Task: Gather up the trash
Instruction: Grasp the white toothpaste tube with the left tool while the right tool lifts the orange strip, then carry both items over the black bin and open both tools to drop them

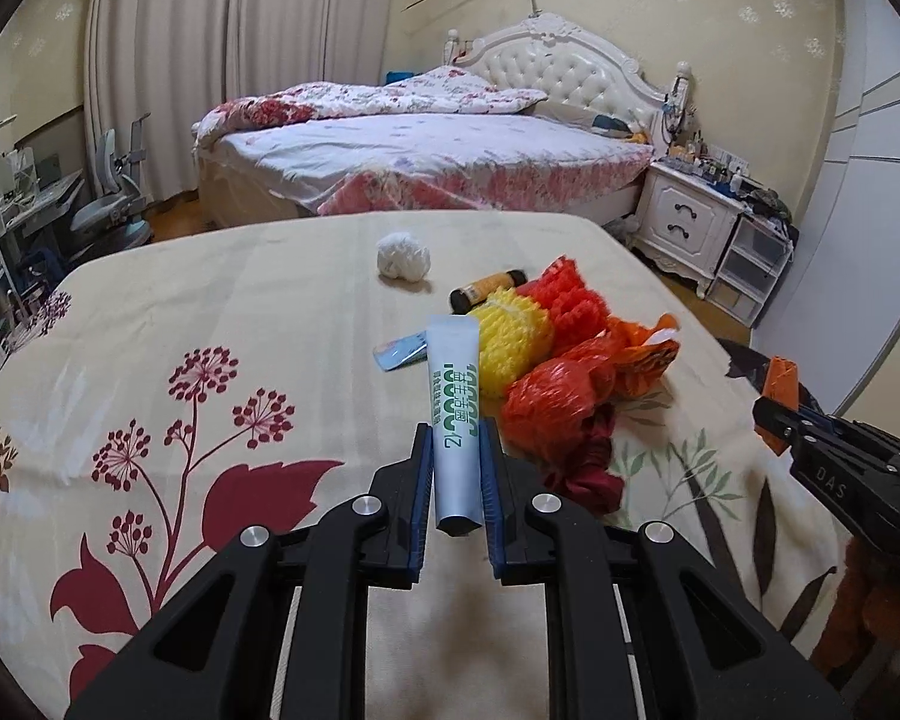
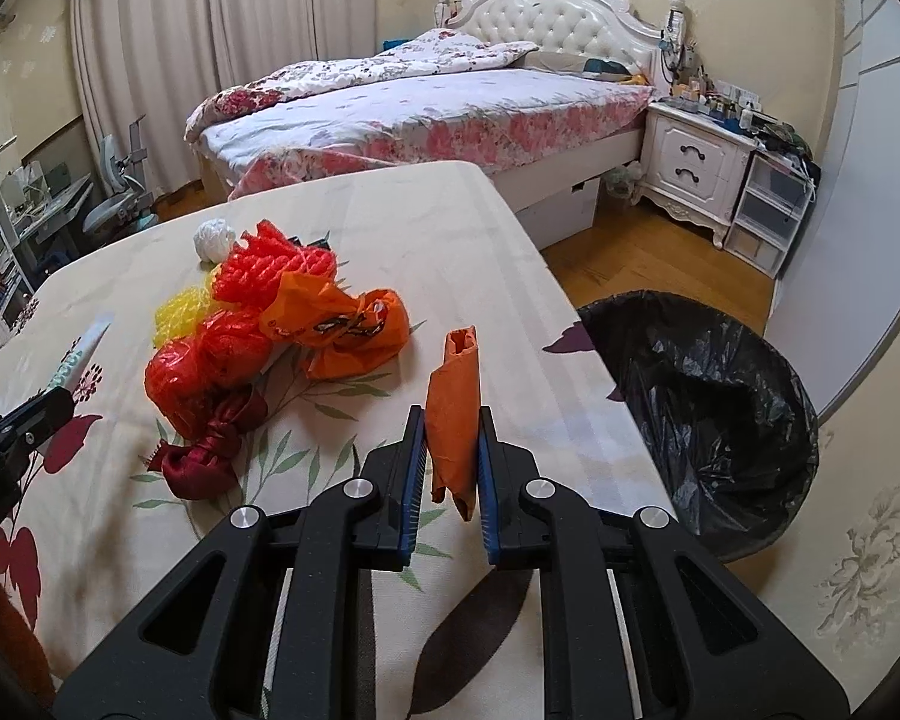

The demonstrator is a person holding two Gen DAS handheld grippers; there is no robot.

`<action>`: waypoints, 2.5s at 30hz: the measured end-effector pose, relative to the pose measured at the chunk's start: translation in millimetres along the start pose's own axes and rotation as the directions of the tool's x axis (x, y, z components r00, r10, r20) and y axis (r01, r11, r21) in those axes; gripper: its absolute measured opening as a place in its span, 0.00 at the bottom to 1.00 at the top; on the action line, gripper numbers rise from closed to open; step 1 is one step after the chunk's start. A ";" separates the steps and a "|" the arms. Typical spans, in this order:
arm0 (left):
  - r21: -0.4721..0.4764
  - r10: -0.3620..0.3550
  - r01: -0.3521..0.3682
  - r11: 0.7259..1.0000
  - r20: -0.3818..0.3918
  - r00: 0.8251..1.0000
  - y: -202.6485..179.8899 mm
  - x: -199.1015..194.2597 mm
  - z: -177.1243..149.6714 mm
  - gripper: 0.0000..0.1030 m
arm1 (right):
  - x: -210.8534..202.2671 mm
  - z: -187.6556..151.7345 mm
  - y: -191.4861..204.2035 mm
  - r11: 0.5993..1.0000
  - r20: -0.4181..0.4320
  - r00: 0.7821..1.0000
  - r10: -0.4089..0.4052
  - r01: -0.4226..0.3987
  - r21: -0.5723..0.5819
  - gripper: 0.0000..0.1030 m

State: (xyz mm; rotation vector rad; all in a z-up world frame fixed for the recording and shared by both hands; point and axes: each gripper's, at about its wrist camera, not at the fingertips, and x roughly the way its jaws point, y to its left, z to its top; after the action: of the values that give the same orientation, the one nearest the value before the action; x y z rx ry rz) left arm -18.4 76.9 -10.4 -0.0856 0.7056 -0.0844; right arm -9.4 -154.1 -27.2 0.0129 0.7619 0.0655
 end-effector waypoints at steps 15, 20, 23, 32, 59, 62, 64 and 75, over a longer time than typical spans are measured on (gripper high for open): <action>0.149 -0.190 0.181 0.972 0.052 0.980 -98.9 22.4 29.8 0.16 | -6.3 18.2 -89.4 0.975 0.040 0.983 -0.179 0.172 0.137 0.15; 0.184 -0.239 0.232 0.955 0.013 0.971 -135.1 48.1 34.5 0.16 | 2.1 20.9 -111.8 0.963 0.032 0.976 -0.217 0.208 0.172 0.15; 0.208 -0.253 0.247 0.946 0.003 0.967 -153.2 63.2 37.0 0.16 | 9.6 21.5 -123.2 0.957 0.022 0.974 -0.226 0.218 0.190 0.15; 0.252 -0.258 0.263 0.931 -0.054 0.965 -192.6 103.0 38.7 0.16 | 32.2 22.0 -149.7 0.944 -0.011 0.970 -0.241 0.237 0.228 0.15; 0.299 -0.202 0.230 0.926 -0.124 0.972 -233.4 149.1 42.6 0.53 | 59.7 16.4 -190.4 0.915 -0.069 0.965 -0.255 0.263 0.305 0.31; 0.288 -0.199 0.226 0.930 -0.119 0.973 -232.0 148.8 43.5 0.58 | 58.4 16.5 -191.8 0.913 -0.069 0.963 -0.261 0.270 0.308 0.35; 0.287 -0.197 0.222 0.932 -0.115 0.974 -231.4 148.3 43.9 0.63 | 56.4 16.3 -192.7 0.910 -0.066 0.961 -0.267 0.274 0.312 0.40; 0.268 -0.174 0.189 0.945 -0.079 0.982 -217.0 128.6 50.0 0.72 | 42.0 18.7 -186.2 0.908 -0.051 0.959 -0.278 0.280 0.310 0.51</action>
State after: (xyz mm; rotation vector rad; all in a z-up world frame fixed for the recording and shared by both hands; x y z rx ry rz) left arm 101.1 -149.7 -31.9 0.1191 0.7326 -0.3617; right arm 44.0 -337.0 -49.2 0.2080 0.7672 -0.3310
